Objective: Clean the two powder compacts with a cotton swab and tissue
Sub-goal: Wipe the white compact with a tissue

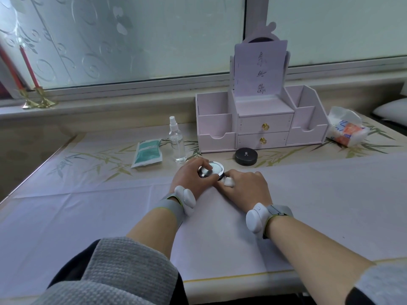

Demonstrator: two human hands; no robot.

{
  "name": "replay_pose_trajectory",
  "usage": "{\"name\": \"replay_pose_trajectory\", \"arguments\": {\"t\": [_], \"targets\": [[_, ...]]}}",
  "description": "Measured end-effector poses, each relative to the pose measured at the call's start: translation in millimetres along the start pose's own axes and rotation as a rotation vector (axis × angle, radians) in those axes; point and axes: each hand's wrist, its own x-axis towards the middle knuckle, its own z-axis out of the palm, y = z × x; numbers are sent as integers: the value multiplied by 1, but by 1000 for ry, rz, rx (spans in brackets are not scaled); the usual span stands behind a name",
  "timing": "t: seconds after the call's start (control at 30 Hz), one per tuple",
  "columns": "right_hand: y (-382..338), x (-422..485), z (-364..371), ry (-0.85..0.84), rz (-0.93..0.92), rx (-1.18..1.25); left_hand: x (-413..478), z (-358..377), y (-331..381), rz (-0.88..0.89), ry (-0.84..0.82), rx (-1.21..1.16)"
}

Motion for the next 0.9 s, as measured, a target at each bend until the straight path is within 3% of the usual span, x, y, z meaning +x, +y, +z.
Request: {"name": "replay_pose_trajectory", "arguments": {"t": [0.9], "targets": [[1,3,4,17,3,44,6,6,1,-30,44,176]]}}
